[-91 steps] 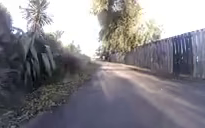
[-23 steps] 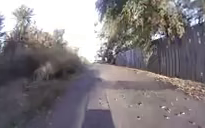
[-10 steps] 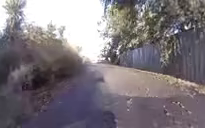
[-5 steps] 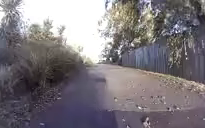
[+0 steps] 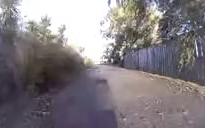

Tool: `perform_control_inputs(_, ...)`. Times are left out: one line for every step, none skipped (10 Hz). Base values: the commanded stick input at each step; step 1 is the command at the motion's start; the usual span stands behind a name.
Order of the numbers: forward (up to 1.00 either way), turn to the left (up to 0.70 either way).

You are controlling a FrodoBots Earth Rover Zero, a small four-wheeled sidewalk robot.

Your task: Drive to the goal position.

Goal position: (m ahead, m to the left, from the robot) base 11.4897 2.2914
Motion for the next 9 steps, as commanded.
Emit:
perform_control_inputs(1.0, -0.01)
perform_control_inputs(1.0, 0.0)
perform_control_inputs(1.0, 0.0)
perform_control_inputs(1.0, 0.0)
perform_control_inputs(1.0, 0.0)
perform_control_inputs(1.0, 0.0)
perform_control_inputs(1.0, 0.0)
perform_control_inputs(1.0, 0.0)
perform_control_inputs(1.0, 0.0)
